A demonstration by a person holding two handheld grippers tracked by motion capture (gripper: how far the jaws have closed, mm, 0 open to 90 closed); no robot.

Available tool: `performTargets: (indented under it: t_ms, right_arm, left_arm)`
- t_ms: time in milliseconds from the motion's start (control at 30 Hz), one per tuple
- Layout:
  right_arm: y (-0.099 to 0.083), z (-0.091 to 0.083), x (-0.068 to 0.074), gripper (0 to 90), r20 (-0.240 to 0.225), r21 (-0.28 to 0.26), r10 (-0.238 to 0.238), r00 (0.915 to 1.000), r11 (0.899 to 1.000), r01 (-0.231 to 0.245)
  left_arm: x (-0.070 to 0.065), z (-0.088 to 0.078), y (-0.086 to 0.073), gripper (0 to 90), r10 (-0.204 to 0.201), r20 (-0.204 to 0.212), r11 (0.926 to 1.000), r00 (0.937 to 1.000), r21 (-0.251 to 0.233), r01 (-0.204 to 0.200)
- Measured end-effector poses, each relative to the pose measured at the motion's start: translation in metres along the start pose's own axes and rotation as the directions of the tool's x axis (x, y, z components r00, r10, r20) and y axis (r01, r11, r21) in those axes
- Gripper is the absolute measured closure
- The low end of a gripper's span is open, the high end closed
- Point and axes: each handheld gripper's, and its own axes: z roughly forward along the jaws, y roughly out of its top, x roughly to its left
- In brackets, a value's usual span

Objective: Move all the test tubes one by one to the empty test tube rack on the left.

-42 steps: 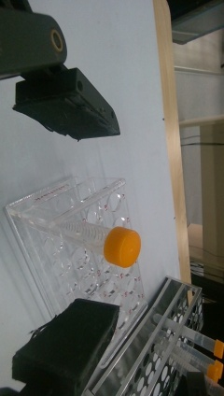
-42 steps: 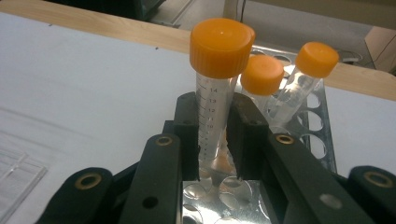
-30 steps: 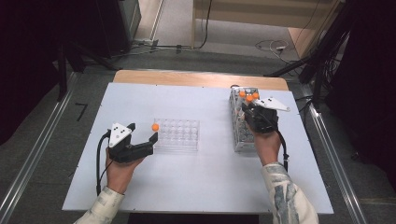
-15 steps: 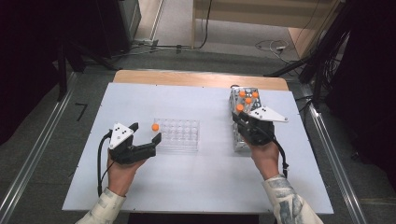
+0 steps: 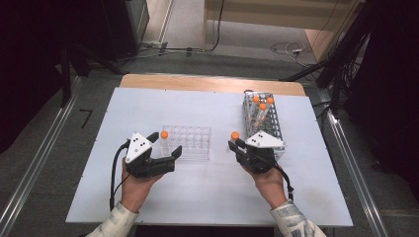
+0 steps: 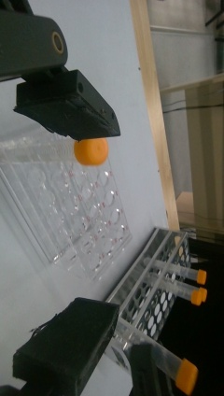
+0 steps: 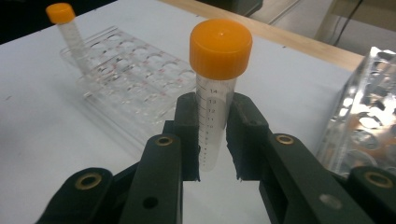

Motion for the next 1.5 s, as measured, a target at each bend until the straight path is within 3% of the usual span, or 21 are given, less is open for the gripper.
performTargets:
  t_ms: [200, 300, 367, 433, 533, 667, 700, 800, 1033, 1267, 1500]
  right_arm:
    - [-0.007, 0.007, 0.019, 72.6, -0.058, 0.04, -0.05, 0.997, 0.998, 0.052]
    - [-0.01, 0.01, 0.03, 72.6, -0.084, 0.052, -0.068, 0.9941, 0.996, 0.073]
    - [-0.01, 0.013, 0.036, 72.6, -0.103, 0.051, -0.079, 0.9916, 0.995, 0.084]
    - [-0.01, 0.016, 0.042, 72.6, -0.127, 0.056, -0.086, 0.9881, 0.994, 0.094]
    - [-0.01, 0.02, 0.05, 72.6, -0.151, 0.059, -0.103, 0.9832, 0.992, 0.113]
    - [-0.01, 0.023, 0.059, 72.6, -0.179, 0.055, -0.094, 0.9794, 0.993, 0.105]
    - [-0.009, 0.024, 0.061, 72.6, -0.186, 0.053, -0.092, 0.9781, 0.993, 0.104]
    - [-0.008, 0.026, 0.065, 72.6, -0.196, 0.051, -0.092, 0.9763, 0.993, 0.104]
    - [-0.006, 0.03, 0.07, 72.6, -0.212, 0.057, -0.106, 0.9715, 0.991, 0.12]
    - [-0.004, 0.031, 0.073, 72.6, -0.219, 0.057, -0.104, 0.9703, 0.991, 0.119]
    - [-0.003, 0.03, 0.074, 72.2, -0.219, 0.052, -0.108, 0.9697, 0.991, 0.122]
  left_arm:
    - [-0.019, 0.008, 0.0, 16.0, 0.04, 0.074, 0.9992, 0.9964, 0.006, -0.041]
    - [-0.031, 0.014, 0.0, 18.2, 0.067, 0.127, 0.9975, 0.9896, 0.012, -0.069]
    - [-0.033, 0.014, 0.0, 20.9, 0.076, 0.137, 0.9969, 0.9877, 0.011, -0.078]
    - [-0.042, 0.016, 0.003, 25.0, 0.097, 0.178, 0.9951, 0.9793, 0.002, -0.099]
    - [-0.047, 0.018, 0.004, 30.0, 0.112, 0.191, 0.9933, 0.9751, 0.005, -0.115]
    - [-0.051, 0.019, 0.004, 37.3, 0.123, 0.203, 0.9917, 0.9716, 0.012, -0.128]
    - [-0.051, 0.02, 0.002, 40.5, 0.131, 0.221, 0.9902, 0.9664, 0.019, -0.138]
    - [-0.051, 0.022, 0.0, 46.9, 0.129, 0.239, 0.9897, 0.9624, 0.028, -0.14]
    - [-0.05, 0.022, -0.003, 58.5, 0.146, 0.244, 0.9873, 0.9588, 0.026, -0.157]
    - [-0.049, 0.021, -0.004, 68.9, 0.149, 0.232, 0.9869, 0.9613, 0.026, -0.159]
    - [-0.047, 0.02, -0.003, 70.5, 0.148, 0.232, 0.9874, 0.9614, 0.021, -0.157]
